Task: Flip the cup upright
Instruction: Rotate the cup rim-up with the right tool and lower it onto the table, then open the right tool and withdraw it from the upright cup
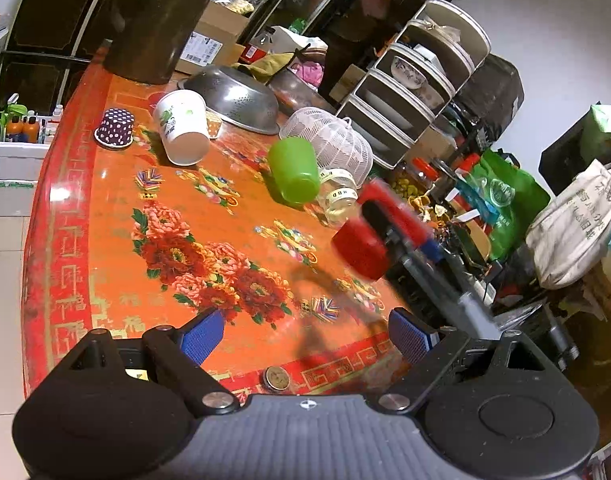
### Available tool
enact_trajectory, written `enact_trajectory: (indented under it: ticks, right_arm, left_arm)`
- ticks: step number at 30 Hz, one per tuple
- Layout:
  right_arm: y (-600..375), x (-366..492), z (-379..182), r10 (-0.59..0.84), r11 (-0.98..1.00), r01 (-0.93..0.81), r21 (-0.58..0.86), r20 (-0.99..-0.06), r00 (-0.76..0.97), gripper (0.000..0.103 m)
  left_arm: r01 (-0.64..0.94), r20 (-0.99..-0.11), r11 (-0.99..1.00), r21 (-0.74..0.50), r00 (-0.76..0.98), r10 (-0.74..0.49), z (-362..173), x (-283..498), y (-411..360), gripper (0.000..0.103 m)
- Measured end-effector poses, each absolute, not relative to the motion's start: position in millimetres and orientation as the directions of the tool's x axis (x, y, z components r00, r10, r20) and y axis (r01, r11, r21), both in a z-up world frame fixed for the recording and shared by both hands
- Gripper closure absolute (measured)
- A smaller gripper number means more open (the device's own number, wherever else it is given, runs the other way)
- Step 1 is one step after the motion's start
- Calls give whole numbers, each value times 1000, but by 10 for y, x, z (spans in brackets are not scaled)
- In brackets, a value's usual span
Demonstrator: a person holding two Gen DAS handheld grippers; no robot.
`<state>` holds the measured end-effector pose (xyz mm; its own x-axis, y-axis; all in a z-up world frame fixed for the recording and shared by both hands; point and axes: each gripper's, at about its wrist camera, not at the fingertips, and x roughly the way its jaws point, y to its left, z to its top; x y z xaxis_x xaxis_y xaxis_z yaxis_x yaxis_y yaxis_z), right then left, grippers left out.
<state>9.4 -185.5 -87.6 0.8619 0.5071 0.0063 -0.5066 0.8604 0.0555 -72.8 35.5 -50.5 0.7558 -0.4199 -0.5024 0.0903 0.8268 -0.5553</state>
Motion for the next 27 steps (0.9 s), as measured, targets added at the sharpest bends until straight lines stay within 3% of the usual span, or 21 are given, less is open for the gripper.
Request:
enact_trajectory:
  ticks: [3,10,18,23,27]
  right_arm:
    - [-1889,-115,-876,477,878,-478,19,37,878,34]
    - [-1911,-301,-1063,452,892,-452,-1,-20,892,34]
    - [-1849,-349,-1275,419,908,-418,-41,25,908,33]
    - [-1825,-370,-1296,420,907,-418,-41,34,907,20]
    - [-1862,-353,-1268,429,903,-430,-25,-26,903,2]
  left_arm:
    - [99,-490,820,-564,759,-429,-531,-756,387,11]
    - [122,-462,797,-591,759,-459,-600,-765,405,11]
    - [130,-446,802,-583,774,-449,-602,-830,395,11]
    - [112,-461,811,-574,775,-433,-631,-819,379,11]
    - [95,-476,840,-534,788,-392,-667,-808,344,11]
